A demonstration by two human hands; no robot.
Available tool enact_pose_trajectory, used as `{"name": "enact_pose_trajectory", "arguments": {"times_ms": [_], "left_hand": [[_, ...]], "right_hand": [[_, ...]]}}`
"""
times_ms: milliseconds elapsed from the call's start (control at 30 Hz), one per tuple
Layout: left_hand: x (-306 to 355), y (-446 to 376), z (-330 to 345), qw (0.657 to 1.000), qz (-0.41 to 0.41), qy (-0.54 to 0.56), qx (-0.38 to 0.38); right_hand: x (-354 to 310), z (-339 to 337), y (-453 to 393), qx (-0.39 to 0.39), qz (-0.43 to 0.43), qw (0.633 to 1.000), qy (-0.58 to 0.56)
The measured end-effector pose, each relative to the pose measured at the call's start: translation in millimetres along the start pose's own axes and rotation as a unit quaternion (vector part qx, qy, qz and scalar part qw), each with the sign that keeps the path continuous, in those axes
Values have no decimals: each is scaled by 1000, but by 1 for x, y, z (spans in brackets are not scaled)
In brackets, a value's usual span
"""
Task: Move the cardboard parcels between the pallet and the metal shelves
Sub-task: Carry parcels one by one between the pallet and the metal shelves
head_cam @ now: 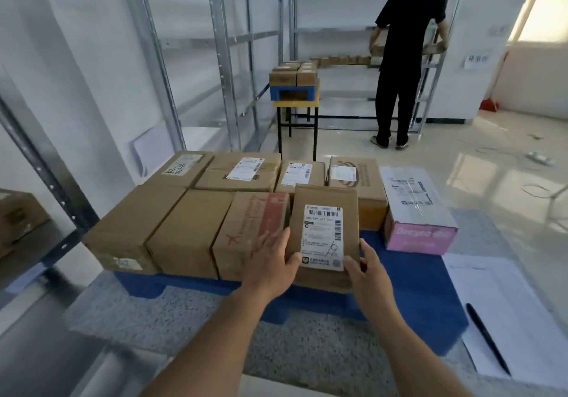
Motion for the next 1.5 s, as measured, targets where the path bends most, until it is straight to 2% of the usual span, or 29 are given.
{"name": "enact_pose_trajectory", "arguments": {"times_ms": [300,500,1033,1133,1267,1500], "left_hand": [[-15,-11,13,995,17,-99,-16],[-13,-20,12,990,21,-140,4],[-11,-20,7,992,39,-121,-8],[-6,-8,-3,996,55,-73,25],[-10,20,-23,993,48,-31,103],[-44,78,-63,980,-30,-44,191]], "right_hand": [[17,18,-16,-15,35,998,44],[16,22,-22,-18,42,998,54],[7,26,-28,-38,61,988,138],[-14,15,-26,2,22,983,184],[-62,11,-10,62,-86,966,236],[-125,52,32,47,-243,935,256]]}}
Point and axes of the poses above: each hand's wrist, its own y-axis away from the middle knuckle, its own z-axis out of the palm, x = y × z, the point moved 10 cm from there along -y, towards the middle knuckle, and after that the axes turned 14 degrees about y, right-handed, at the moved point
